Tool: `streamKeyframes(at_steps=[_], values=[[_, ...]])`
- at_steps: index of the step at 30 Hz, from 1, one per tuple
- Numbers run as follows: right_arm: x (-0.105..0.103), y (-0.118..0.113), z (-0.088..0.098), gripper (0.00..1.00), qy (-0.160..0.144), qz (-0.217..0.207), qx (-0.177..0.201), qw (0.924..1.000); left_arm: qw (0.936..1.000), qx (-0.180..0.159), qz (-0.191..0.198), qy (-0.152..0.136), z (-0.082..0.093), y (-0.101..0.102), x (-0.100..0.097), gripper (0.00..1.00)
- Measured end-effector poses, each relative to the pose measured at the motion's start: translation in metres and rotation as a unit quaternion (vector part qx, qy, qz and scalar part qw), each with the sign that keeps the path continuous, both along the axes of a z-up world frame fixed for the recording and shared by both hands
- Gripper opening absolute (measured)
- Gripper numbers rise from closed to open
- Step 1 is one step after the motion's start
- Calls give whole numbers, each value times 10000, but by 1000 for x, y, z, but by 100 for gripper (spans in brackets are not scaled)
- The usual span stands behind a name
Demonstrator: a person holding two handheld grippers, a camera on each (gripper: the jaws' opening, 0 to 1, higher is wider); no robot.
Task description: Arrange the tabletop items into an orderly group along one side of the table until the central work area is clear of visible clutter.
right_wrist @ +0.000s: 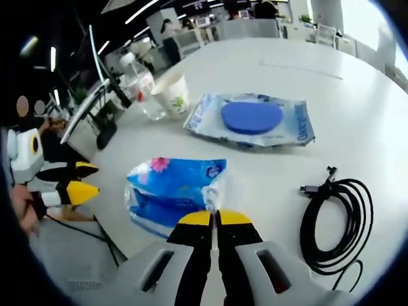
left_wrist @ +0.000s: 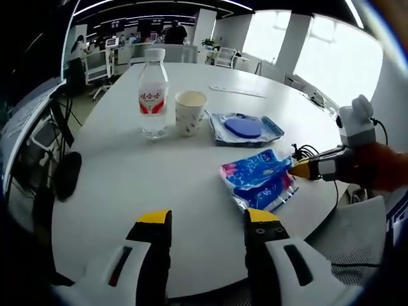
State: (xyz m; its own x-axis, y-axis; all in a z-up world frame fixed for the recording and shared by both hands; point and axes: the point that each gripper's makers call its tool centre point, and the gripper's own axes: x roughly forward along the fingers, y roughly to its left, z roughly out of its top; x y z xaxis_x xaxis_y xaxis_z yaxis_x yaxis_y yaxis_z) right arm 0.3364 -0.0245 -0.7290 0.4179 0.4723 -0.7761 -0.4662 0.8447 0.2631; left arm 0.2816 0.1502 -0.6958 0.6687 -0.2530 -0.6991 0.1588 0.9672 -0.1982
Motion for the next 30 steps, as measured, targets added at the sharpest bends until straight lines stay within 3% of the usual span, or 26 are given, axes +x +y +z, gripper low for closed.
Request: streamKeyframes(at_steps=[9, 12, 24, 30], values=[[-3, -15, -1, 0, 53, -165, 43, 9998, 9991, -332, -240, 133, -15, -45, 17, 42], [-2, -18, 0, 0, 52, -211, 73, 9997, 9984, -424, -269, 242, -24, -53, 17, 37], [-5, -23, 1, 0, 66, -273, 155, 9995, 9965, -677, -303, 374, -35, -69, 16, 8], [-8, -29, 1, 0, 77, -314, 168, 9993, 9961, -719, -350, 379, -31, -77, 18, 4]])
